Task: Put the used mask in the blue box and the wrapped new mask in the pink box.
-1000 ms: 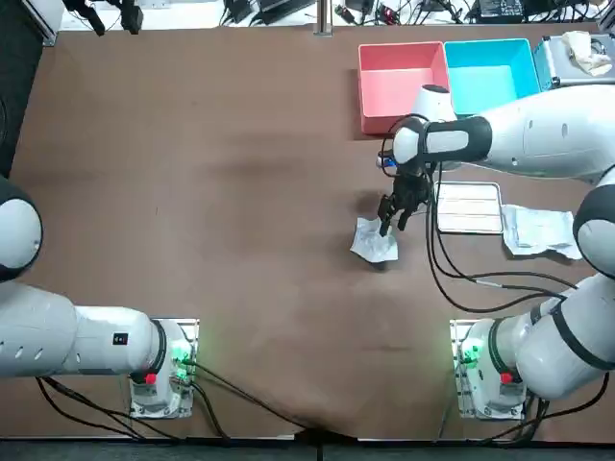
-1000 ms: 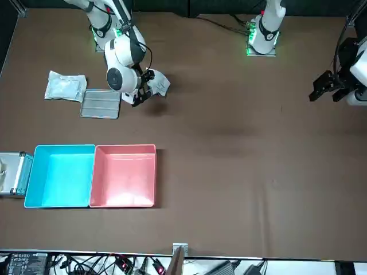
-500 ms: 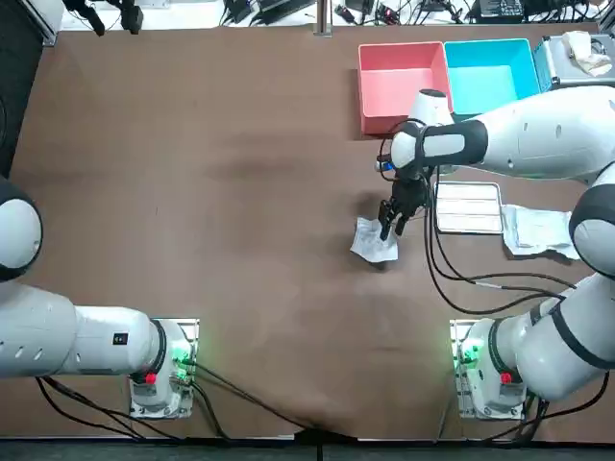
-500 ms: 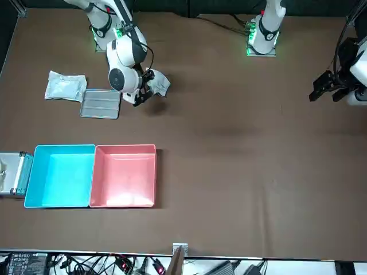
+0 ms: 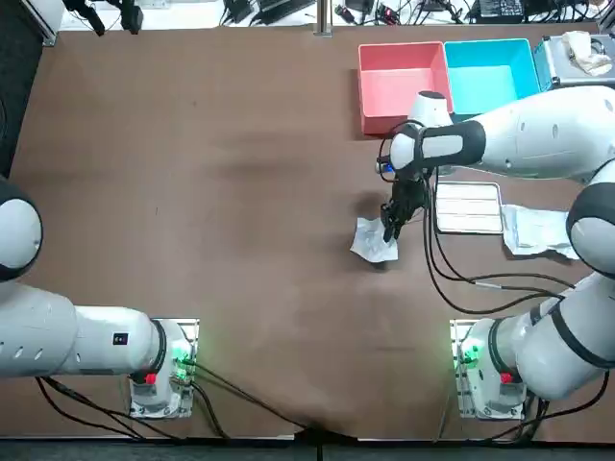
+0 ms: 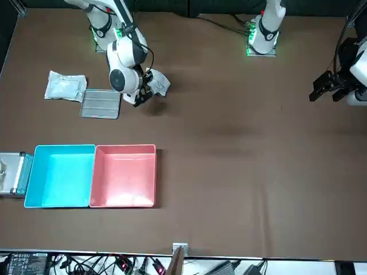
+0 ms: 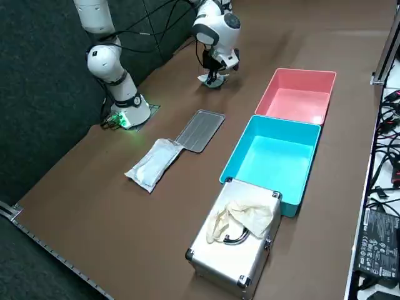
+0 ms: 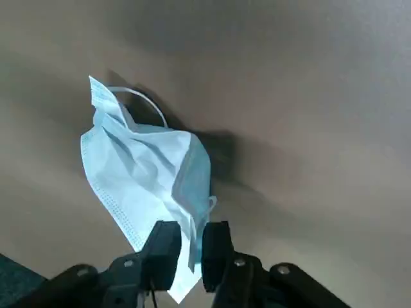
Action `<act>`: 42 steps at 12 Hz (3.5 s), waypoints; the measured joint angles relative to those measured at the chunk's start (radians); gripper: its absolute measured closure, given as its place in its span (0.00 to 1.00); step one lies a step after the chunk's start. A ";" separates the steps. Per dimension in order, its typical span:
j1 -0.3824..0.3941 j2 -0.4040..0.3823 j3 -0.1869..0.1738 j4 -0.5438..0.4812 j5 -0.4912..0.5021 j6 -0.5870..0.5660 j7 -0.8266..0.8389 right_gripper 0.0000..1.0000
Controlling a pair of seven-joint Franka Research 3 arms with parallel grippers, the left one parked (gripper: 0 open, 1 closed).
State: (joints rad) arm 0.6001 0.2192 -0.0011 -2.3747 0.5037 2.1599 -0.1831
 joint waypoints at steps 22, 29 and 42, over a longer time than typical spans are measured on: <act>-0.554 -0.247 -0.039 0.345 -0.183 -0.238 0.037 0.98; -0.642 0.014 -0.039 0.689 -0.375 -0.321 0.310 0.98; -0.793 0.370 -0.042 0.970 -0.402 -0.323 0.335 0.98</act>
State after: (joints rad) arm -0.1927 0.5893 -0.0430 -1.4051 0.1018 1.8364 0.1515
